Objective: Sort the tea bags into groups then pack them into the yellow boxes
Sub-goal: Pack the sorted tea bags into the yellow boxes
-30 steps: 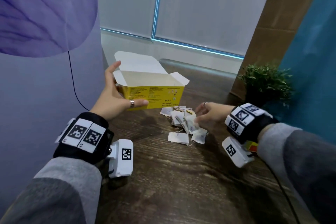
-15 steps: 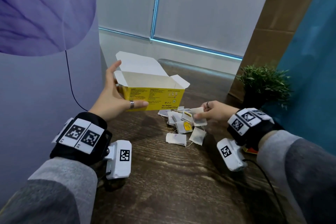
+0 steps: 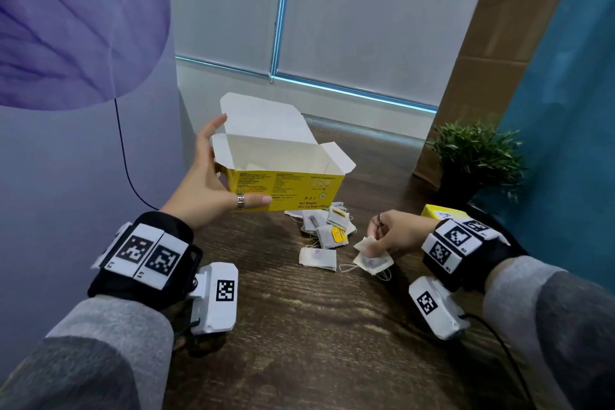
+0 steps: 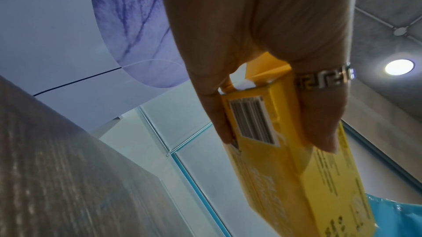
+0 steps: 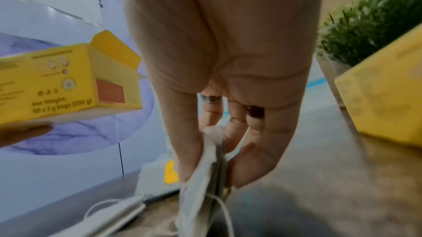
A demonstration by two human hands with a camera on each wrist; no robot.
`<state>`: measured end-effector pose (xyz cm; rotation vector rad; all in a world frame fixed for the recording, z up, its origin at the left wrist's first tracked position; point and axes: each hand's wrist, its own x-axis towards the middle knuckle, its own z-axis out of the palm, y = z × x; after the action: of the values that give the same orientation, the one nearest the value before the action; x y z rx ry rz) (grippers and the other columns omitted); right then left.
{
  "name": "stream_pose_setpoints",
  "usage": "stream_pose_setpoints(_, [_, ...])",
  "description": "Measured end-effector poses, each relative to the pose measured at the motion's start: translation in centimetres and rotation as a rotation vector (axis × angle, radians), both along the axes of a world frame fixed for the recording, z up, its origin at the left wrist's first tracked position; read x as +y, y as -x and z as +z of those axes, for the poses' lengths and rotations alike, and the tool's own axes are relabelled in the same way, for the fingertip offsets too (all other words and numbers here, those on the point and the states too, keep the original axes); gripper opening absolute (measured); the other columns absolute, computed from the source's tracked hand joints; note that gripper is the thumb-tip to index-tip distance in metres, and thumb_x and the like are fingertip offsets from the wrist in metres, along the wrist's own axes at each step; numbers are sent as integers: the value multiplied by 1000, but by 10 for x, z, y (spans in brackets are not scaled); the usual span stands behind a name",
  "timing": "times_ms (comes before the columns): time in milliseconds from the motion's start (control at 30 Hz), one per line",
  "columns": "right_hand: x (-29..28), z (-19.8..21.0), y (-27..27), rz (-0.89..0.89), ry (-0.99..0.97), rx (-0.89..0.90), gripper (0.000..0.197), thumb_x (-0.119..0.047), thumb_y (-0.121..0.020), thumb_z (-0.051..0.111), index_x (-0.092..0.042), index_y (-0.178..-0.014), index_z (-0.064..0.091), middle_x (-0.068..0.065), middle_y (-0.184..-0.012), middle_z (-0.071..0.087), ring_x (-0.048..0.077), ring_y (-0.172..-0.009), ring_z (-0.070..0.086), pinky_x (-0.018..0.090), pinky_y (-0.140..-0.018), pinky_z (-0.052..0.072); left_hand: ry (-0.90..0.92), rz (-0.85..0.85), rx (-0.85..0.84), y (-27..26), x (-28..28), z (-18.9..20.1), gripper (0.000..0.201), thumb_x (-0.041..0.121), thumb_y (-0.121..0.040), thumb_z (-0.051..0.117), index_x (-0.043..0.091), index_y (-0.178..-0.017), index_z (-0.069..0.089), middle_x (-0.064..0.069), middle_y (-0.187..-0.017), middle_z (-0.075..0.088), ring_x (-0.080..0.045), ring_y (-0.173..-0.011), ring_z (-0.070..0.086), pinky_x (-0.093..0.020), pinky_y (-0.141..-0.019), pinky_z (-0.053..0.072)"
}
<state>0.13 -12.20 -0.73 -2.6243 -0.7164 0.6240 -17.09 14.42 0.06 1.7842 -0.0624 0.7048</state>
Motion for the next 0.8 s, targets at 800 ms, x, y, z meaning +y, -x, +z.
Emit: stream_pose_setpoints(800, [76, 102, 41, -214, -945, -383, 10, -21, -91, 54, -17, -87, 46, 3, -76, 55, 16, -59, 57, 26, -46, 46, 59, 4, 27, 0, -1, -2, 114, 1, -61, 82, 31, -142, 9, 24, -118, 38, 4, -102, 49, -1, -75, 44])
